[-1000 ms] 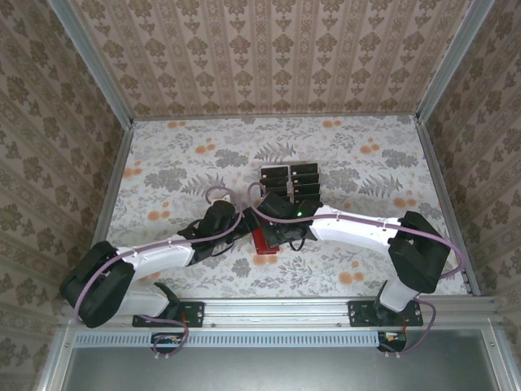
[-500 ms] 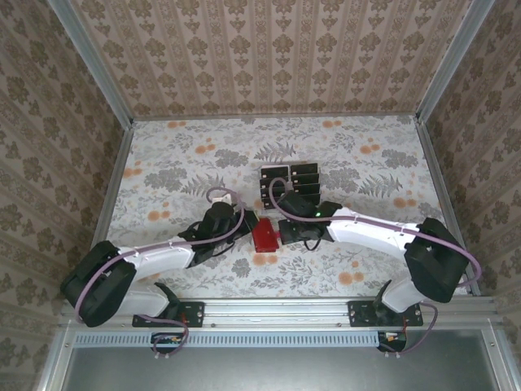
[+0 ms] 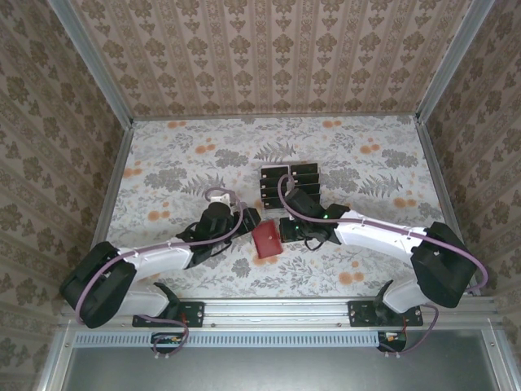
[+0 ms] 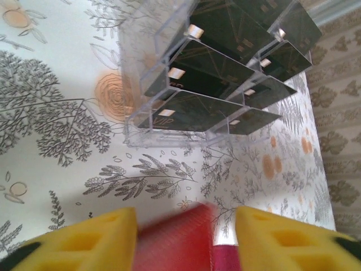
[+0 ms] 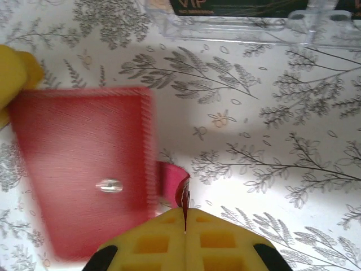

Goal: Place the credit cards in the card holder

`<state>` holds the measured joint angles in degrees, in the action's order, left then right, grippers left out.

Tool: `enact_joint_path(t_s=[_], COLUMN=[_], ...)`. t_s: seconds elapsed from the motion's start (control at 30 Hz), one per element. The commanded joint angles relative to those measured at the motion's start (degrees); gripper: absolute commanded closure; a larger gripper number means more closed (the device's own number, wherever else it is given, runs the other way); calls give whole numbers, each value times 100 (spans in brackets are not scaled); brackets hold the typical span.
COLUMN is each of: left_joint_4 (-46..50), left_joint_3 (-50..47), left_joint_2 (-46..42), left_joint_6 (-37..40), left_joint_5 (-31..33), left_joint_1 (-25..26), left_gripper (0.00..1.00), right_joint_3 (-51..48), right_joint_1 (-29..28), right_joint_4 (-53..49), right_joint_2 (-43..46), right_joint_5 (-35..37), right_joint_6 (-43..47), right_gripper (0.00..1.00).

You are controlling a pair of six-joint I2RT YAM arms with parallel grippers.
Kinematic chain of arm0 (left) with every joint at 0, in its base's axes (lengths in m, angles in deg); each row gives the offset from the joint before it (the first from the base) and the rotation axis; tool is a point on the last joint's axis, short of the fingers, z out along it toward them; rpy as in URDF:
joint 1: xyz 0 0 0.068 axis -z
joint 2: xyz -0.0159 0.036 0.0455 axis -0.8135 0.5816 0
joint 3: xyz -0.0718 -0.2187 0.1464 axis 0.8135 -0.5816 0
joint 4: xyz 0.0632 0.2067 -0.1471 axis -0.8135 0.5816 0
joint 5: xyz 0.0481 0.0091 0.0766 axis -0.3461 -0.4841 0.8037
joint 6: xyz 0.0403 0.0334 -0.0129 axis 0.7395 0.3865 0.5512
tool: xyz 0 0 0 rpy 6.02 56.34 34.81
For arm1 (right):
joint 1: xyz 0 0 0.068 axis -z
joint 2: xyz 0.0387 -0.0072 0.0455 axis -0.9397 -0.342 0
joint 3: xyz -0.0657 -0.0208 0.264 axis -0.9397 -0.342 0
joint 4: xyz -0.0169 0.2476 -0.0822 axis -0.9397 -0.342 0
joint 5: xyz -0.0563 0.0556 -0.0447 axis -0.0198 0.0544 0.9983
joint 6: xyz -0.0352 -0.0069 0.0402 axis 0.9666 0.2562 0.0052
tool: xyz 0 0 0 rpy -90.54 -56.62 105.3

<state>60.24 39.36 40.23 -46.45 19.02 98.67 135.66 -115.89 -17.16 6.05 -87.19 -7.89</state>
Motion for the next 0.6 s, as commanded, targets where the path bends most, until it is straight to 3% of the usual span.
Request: enact_joint_path(t_s=[0.0,0.23,0.57], left_joint_4=[237,1043,1066], left_joint_3=[-100,166,396], left_joint_2=[23,-269,-169], left_joint_6=[177,518,514], left_joint_5=[92,-20,-251], left_joint_1=[-130,-219,-188], left_gripper=[37,27,24], right_joint_3=[113,269,415], right_joint_1=[27,24,19], right_joint_4=[179,195,127], right_joint_2=[68,298,604], right_joint_5=[-356,-567,-637], right_joint_6=[-105,-190,-269], right_gripper=[100,100,100])
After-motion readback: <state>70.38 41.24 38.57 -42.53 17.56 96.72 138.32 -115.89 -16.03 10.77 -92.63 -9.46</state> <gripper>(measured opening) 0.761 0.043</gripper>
